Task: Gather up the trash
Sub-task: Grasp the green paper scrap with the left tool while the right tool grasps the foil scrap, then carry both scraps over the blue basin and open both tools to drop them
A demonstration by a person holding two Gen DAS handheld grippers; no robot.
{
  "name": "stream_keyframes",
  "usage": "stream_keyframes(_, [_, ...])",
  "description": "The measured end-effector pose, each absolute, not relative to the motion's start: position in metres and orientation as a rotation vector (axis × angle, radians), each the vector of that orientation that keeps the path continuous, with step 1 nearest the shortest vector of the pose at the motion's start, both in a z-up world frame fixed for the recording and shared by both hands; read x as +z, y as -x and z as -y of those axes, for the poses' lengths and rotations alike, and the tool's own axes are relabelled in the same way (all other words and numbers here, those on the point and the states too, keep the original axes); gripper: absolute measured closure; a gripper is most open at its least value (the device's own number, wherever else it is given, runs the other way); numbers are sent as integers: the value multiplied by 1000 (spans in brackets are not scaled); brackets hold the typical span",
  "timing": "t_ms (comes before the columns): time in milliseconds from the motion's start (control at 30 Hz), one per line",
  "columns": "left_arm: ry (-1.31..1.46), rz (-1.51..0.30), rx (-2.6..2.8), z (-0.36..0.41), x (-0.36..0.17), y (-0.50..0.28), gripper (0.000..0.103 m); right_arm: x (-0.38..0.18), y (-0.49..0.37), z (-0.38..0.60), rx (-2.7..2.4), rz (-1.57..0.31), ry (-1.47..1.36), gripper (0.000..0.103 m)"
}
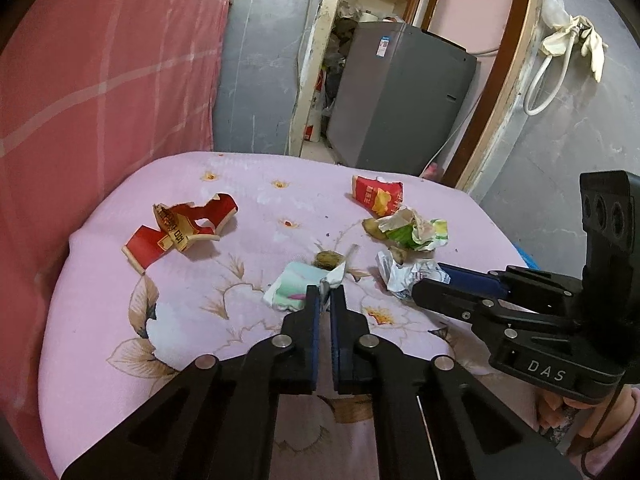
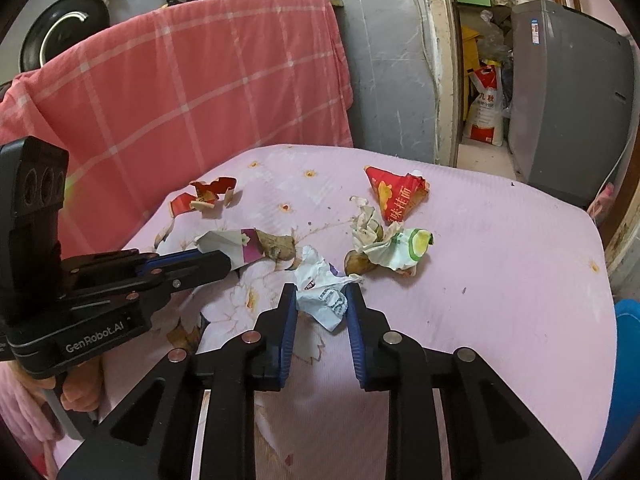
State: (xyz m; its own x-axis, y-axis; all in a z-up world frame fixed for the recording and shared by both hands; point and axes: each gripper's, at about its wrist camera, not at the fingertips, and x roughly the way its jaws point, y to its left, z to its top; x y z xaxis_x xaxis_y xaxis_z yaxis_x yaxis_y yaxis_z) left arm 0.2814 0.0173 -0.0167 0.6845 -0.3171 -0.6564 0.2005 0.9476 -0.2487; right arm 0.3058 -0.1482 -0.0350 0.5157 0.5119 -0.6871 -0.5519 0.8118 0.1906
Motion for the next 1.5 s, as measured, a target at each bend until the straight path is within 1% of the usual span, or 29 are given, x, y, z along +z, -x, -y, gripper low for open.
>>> stream_keyframes(200, [166,-718,-298,-14,-6,-265,103,-26,-287,159,636,-739,29,82])
stream_keyframes(367, [146,-651,-314,-2,12,-244,103,-10,-262,175,624,-631,11,82])
stream_keyframes(633, [121,-478,-350,31,53,-214,103,37,-217,223,531,-397,-33,82])
stream_keyframes(900, [94,-363,-406,79,84,-201,103,74,-184,271,422,-241,-44,82])
stream_keyframes(1167, [104,-298,-484,126,103,-197,103,86,-161,323,278,-139,-58,82])
stream_keyframes(1500, [106,-278,-573,194,111,-206,103,84,-148,384,116,-88,-51,82])
